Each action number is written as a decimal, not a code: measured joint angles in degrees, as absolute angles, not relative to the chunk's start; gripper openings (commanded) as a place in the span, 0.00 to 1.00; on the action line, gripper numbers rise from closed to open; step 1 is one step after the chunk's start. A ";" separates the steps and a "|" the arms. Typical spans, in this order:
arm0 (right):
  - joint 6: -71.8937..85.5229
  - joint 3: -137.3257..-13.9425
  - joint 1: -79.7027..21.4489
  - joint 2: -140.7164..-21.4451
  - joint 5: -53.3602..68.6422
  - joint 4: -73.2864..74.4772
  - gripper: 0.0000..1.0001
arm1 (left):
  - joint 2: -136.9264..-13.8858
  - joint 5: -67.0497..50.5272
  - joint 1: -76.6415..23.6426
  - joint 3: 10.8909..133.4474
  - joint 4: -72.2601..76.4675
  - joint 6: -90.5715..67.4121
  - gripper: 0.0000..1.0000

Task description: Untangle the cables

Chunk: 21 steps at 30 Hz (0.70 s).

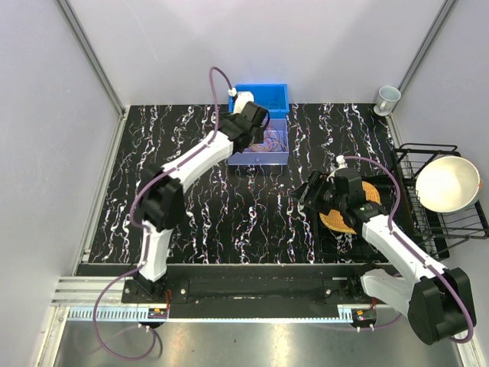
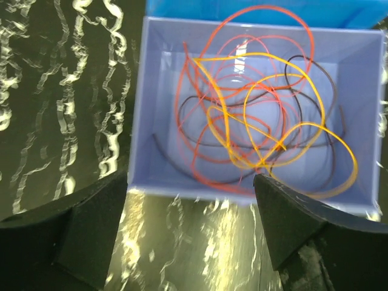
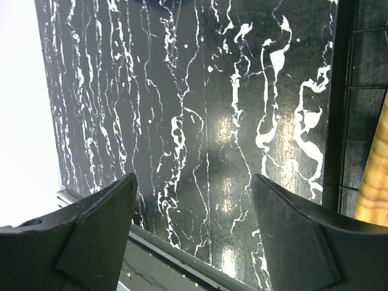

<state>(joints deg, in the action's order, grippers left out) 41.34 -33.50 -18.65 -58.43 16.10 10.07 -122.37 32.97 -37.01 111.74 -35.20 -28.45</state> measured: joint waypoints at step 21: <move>41.45 -37.30 -21.23 -62.00 14.17 11.81 0.82 | -76.47 36.88 -33.15 56.97 -27.18 -25.58 0.89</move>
